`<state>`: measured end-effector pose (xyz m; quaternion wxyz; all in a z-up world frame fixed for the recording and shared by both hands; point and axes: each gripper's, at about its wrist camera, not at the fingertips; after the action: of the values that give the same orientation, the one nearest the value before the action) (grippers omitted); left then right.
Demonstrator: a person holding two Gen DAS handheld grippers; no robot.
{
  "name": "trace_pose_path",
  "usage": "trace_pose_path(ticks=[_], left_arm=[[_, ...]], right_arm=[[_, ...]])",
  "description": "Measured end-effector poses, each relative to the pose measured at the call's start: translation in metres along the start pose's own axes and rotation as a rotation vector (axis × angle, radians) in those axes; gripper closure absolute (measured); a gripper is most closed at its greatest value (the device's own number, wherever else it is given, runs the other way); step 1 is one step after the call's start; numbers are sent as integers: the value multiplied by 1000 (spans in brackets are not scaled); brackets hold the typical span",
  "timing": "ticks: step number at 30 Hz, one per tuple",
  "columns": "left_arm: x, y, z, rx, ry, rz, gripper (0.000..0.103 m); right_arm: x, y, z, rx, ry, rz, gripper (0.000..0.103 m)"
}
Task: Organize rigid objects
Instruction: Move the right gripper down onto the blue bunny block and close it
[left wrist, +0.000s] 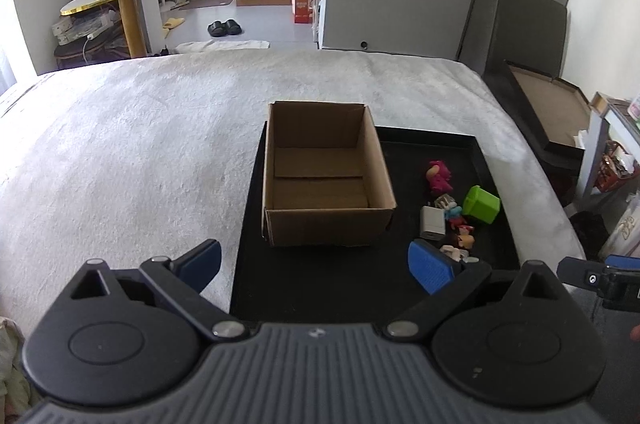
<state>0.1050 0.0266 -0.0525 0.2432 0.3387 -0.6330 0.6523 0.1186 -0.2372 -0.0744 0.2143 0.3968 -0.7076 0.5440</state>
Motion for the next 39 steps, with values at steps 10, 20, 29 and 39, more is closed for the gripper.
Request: trace_pose_path(ticks=[10, 20, 29, 39], left_arm=[[-34, -19, -7, 24, -12, -54, 6], [-73, -36, -9, 33, -34, -106, 19], [-107, -42, -5, 29, -45, -164, 32], [-143, -44, -4, 35, -60, -226, 43]], right_arm=[[-35, -17, 11, -45, -19, -82, 7], [-69, -29, 15, -47, -19, -156, 19], [-103, -31, 26, -85, -12, -228, 24], [-144, -28, 33, -109, 9, -304, 31]])
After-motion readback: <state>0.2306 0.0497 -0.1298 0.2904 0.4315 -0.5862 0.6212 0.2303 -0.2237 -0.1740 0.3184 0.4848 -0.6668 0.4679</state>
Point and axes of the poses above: each gripper's, at about its wrist camera, not at the fingertips, and x roughly against the way its jaws point, z to its right, y to its underside, and after that the axes turned 5 degrees about -y, right-handed
